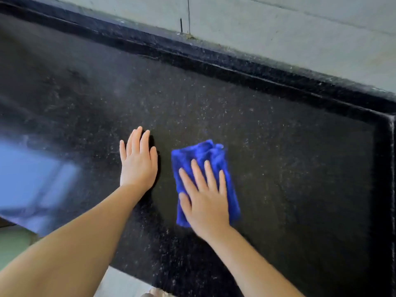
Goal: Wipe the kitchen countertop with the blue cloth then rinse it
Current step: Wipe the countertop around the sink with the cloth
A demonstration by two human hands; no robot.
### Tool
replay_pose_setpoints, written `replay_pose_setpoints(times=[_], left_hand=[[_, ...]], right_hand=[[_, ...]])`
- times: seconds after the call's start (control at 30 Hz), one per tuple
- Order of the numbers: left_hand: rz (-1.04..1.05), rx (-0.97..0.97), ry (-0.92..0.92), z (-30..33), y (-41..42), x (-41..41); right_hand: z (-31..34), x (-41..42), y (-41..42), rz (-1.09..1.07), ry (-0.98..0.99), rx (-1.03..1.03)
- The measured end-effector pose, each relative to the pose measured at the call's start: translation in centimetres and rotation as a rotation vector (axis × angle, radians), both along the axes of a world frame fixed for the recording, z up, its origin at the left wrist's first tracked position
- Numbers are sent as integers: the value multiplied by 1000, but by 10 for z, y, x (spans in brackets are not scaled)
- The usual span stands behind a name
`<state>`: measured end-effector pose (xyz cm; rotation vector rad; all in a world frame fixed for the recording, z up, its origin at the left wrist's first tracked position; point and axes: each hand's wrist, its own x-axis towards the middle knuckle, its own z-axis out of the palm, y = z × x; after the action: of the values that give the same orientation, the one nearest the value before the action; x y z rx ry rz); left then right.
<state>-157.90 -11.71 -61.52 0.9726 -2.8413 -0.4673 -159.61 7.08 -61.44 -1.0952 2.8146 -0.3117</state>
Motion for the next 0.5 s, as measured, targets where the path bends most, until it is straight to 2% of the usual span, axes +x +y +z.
replay_pose_setpoints(times=[0.07, 0.13, 0.17, 0.23, 0.33, 0.43, 0.5], left_hand=[[2, -18, -30, -1, -1, -2], [-16, -25, -55, 0, -1, -3], [-26, -24, -70, 0, -1, -3], [-35, -22, -98, 1, -1, -2], [-35, -17, -121, 1, -2, -1], [-43, -28, -97, -1, -4, -2], [-37, -5, -38, -2, -3, -1]], right_hand=[[9, 22, 12, 303, -89, 27], [3, -31, 21, 442, -86, 27], [-3, -68, 22, 401, -32, 28], [-10, -154, 8, 182, 28, 55], [-8, -244, -38, -97, -56, 125], [-9, -223, -79, -190, -107, 110], [-9, -157, -79, -62, -55, 75]])
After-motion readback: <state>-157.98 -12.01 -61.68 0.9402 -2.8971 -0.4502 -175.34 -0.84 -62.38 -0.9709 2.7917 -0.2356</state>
